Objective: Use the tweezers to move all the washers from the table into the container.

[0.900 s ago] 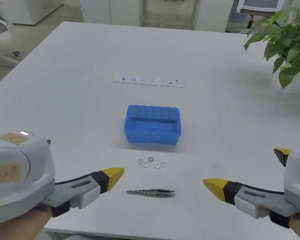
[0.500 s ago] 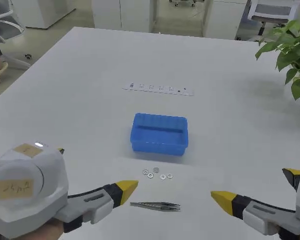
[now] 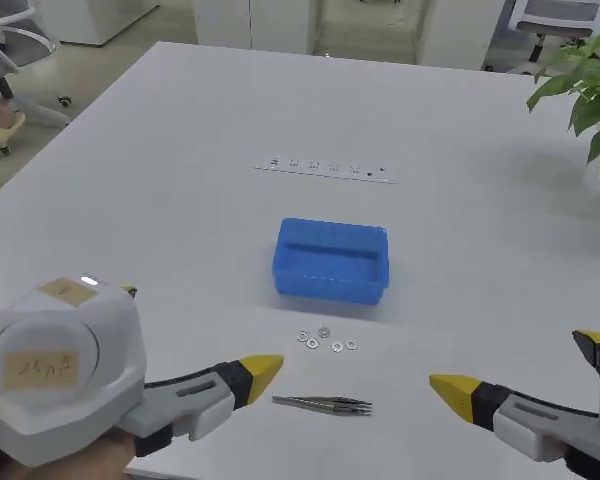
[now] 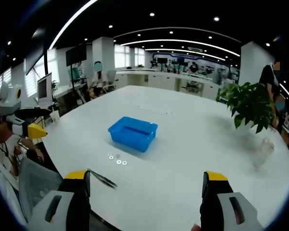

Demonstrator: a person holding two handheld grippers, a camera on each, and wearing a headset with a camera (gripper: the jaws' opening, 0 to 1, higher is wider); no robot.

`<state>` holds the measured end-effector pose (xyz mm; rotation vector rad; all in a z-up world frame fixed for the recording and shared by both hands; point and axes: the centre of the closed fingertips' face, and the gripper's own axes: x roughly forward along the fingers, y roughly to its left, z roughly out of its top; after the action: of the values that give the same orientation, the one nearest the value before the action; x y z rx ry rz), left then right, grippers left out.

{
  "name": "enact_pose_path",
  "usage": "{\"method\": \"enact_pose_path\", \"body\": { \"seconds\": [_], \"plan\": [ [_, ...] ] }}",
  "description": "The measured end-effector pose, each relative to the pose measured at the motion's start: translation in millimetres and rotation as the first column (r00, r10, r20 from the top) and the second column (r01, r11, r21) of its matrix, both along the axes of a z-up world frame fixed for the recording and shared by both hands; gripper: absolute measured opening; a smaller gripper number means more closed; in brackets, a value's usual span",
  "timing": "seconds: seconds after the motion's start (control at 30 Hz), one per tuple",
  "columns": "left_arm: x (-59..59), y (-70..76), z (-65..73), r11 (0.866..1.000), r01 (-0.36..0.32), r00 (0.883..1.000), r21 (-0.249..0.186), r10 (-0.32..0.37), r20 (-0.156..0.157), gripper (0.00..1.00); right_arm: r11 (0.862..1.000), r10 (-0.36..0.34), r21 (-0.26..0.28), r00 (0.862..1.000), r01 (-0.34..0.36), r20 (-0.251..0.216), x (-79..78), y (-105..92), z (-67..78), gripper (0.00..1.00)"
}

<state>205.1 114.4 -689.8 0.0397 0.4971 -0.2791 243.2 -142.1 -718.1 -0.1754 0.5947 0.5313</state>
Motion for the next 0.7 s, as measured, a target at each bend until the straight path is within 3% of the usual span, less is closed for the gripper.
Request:
{"method": "enact_pose_path", "body": {
  "seconds": [0.2,0.33,0.47,0.7],
  "plan": [
    [6.2,1.1,-1.4,1.0,0.018,1.0,0.001,-0.018,0.008,0.99,1.0,0.015,-0.007,1.0,-0.015,-0.005,1.3,6.5,-1.2,0.96],
    [9.0,-3.0,-2.0,0.999,0.025,1.0,-0.028,-0.025,0.012,0.99,0.999,0.027,-0.028,1.0,-0.027,-0.008,3.1,6.9,-3.4,0.96],
    [10.3,-2.8,-3.2,1.0,0.031,0.999,-0.006,-0.03,0.009,0.99,1.0,0.019,-0.022,1.0,-0.019,-0.009,5.2,5.3,-2.9,0.96],
    [12.9,2.6,-4.6,1.0,0.018,1.0,-0.013,-0.018,0.012,0.99,0.999,0.027,-0.031,1.0,-0.027,-0.007,9.4,3.2,-3.3,0.96]
  ]
}}
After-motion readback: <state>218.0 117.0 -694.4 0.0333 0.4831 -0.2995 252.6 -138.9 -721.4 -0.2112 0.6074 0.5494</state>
